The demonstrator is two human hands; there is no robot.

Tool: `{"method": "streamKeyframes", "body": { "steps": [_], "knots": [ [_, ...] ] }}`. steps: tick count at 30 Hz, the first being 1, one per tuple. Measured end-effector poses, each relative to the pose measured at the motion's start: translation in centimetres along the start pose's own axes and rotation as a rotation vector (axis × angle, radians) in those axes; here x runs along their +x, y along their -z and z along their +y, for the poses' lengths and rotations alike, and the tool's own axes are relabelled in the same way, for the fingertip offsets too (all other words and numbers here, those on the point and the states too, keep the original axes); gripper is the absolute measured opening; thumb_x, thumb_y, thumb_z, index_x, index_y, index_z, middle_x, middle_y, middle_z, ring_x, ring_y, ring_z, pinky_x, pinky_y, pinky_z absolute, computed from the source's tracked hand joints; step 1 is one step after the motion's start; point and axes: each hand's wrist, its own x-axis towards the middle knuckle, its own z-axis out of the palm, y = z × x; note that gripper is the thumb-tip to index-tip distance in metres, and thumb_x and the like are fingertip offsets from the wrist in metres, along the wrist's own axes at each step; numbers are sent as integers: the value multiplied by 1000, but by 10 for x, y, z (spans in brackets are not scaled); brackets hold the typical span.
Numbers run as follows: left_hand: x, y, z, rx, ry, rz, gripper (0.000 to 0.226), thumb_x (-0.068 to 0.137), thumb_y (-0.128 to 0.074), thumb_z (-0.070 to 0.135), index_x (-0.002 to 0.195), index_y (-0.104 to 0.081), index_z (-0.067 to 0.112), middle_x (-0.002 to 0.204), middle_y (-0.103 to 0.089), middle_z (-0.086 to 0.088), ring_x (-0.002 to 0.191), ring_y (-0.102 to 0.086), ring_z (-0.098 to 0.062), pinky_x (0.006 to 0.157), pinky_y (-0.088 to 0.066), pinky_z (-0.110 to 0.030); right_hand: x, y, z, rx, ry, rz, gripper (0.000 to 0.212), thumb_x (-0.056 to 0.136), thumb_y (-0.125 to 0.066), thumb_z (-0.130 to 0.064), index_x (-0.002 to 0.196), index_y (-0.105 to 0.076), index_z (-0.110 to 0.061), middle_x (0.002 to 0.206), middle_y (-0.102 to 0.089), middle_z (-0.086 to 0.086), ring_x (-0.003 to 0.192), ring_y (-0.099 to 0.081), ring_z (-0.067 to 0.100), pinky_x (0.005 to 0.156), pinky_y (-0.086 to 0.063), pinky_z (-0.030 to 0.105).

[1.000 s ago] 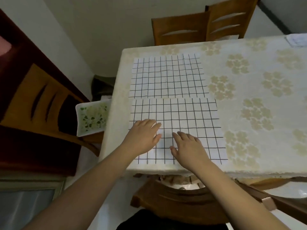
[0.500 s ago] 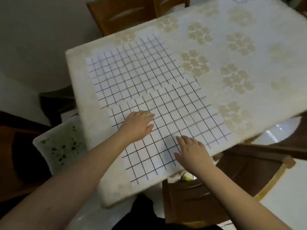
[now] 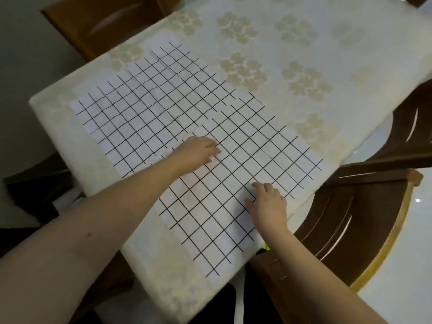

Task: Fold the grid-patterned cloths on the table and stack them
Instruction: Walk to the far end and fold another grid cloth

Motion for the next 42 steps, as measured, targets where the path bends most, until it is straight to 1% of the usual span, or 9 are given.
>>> {"method": "streamKeyframes", "body": {
  "steps": [3, 9, 21, 27, 30, 33, 35, 38, 42],
  "knots": [
    [10, 2, -12, 12, -50, 38, 36, 91, -65, 18, 127, -64, 20, 132, -59, -4, 126, -49, -26, 104, -36, -41, 7, -12, 2, 41, -54, 73, 36, 94, -54, -29, 128, -56, -18, 124, -55, 4, 113, -49, 25, 94, -35, 36],
    [19, 2, -18, 12, -55, 120, 22, 88, -69, 21, 111, -69, 19, 115, -63, -1, 107, -55, -24, 92, -43, -39, 14, -27, 5, 68, -73, 224, 22, 91, -62, -27, 110, -65, -14, 106, -60, 7, 99, -53, 28, 86, -37, 39],
    [23, -7, -23, -59, -80, 210, 8, 84, -72, 12, 92, -72, 14, 101, -65, -4, 91, -57, -26, 85, -44, -38, 18, -40, 7, -63, -9, 405, 12, 84, -75, -18, 88, -68, -9, 84, -61, 10, 77, -57, 31, 70, -44, 42],
    [15, 7, -18, -75, -36, 248, 8, 87, -71, 14, 95, -70, 15, 109, -61, -3, 99, -54, -24, 89, -44, -40, 16, -30, 9, -3, 63, 433, 11, 91, -65, -19, 92, -65, -8, 85, -63, 9, 78, -58, 28, 70, -43, 39],
    [10, 22, -15, -64, -67, 314, 8, 83, -75, 12, 89, -71, 13, 101, -66, -3, 94, -61, -25, 85, -45, -42, 13, -14, 8, 21, 99, 414, 13, 97, -58, -20, 90, -62, -10, 75, -63, 3, 67, -54, 22, 66, -34, 33],
    [-2, 37, -17, -96, 21, 317, 3, 91, -66, 19, 92, -68, 17, 96, -69, 3, 96, -62, -19, 103, -35, -37, 11, 9, 4, 16, 178, 483, 10, 95, -60, -17, 87, -61, -11, 69, -62, 1, 58, -43, 16, 62, -31, 30],
    [-12, 47, -18, -84, 54, 366, 11, 97, -57, 23, 94, -66, 18, 91, -70, 6, 92, -63, -18, 112, -24, -30, 11, 24, 3, 10, 265, 500, 4, 94, -62, -14, 93, -64, -10, 73, -65, 2, 59, -51, 20, 63, -33, 30],
    [-27, 73, -15, -84, 63, 437, 12, 98, -57, 22, 97, -67, 14, 81, -71, 1, 86, -62, -25, 102, -25, -25, 14, 48, 3, -64, 367, 494, 19, 91, -64, -4, 110, -64, -10, 86, -70, 6, 72, -62, 28, 67, -39, 35],
    [-37, 116, -13, 4, -70, 502, 15, 93, -64, 18, 105, -71, 13, 85, -74, -2, 80, -67, -28, 93, -41, -41, 18, 88, -1, -119, 384, 571, 44, 81, -65, 12, 119, -62, -9, 93, -68, 11, 79, -61, 32, 70, -38, 35]
  ]
}}
